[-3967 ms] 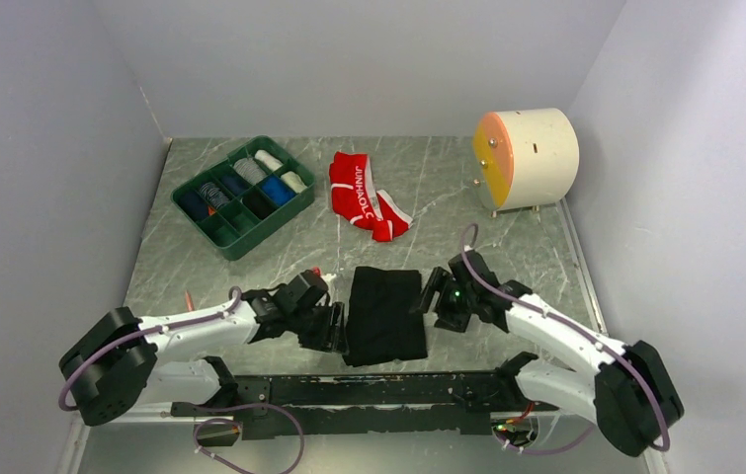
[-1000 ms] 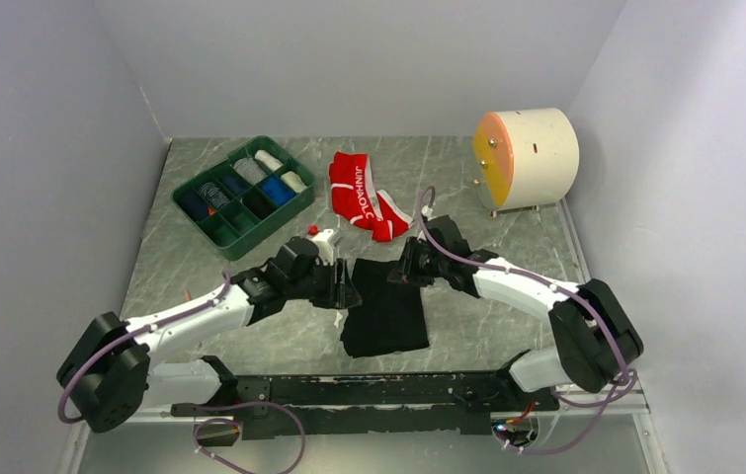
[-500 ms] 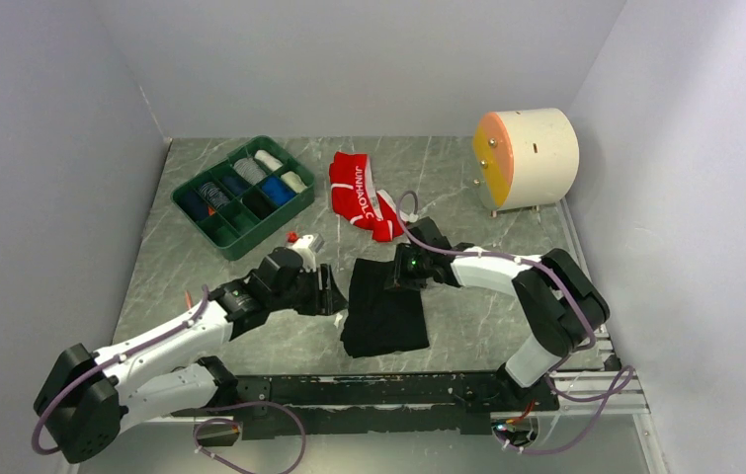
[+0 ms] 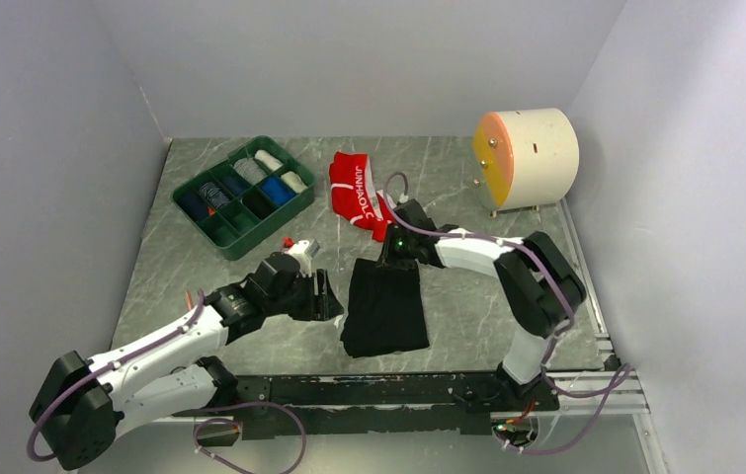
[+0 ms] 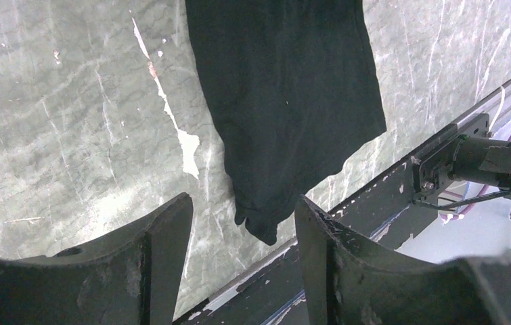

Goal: Roll the underwear
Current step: Fold the underwear at the center of the board.

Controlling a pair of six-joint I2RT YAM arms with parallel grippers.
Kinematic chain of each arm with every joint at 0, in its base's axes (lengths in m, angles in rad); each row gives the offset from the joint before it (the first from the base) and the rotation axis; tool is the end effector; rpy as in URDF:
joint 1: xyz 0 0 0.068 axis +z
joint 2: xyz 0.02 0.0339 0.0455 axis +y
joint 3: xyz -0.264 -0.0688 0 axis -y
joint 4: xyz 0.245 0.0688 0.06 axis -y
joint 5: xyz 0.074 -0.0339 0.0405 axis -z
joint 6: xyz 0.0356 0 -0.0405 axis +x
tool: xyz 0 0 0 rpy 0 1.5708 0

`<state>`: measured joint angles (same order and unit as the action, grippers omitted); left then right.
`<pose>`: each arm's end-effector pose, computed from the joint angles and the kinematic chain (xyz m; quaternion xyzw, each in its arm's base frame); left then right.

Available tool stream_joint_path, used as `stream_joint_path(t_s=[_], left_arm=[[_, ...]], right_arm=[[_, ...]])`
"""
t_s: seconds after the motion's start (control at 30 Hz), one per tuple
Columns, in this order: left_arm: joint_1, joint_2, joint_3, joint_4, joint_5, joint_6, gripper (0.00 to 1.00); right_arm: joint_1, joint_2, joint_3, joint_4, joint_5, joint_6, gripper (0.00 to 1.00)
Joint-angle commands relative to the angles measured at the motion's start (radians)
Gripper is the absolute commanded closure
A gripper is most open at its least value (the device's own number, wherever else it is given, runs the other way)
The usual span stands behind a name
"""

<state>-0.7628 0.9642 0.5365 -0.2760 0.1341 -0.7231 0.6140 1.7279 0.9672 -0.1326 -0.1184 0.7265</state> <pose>0.1418 -0.1421 0.2127 0.0461 0.9047 -0.3283 0.2676 0.2826 0.2043 0.1636 0.0333 0.9411 0.2498 0.2253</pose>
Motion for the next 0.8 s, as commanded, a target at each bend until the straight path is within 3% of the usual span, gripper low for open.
stream_joint_path(t_s=[0.0,0.1,0.3,0.57,0.77], left_arm=[[-0.001,-0.027,-0.008,-0.007,0.003,-0.008,0.38],[-0.003,-0.04,-0.008,-0.02,-0.006,-0.004,0.37],[-0.001,-0.042,0.001,-0.03,-0.005,-0.002,0.37],[-0.002,-0.035,0.014,-0.024,-0.024,-0.018,0.36],[-0.002,-0.067,0.02,-0.06,-0.098,-0.057,0.33]], right_arm=[[0.001,0.097,0.067,-0.064,0.064,-0.005,0.8],[0.001,0.102,0.105,-0.093,0.051,-0.048,0.8],[0.003,-0.034,0.122,-0.124,0.0,-0.108,0.75],[0.067,-0.217,-0.104,0.001,-0.131,0.04,0.73],[0.162,-0.196,-0.222,0.127,-0.111,0.139,0.74]])
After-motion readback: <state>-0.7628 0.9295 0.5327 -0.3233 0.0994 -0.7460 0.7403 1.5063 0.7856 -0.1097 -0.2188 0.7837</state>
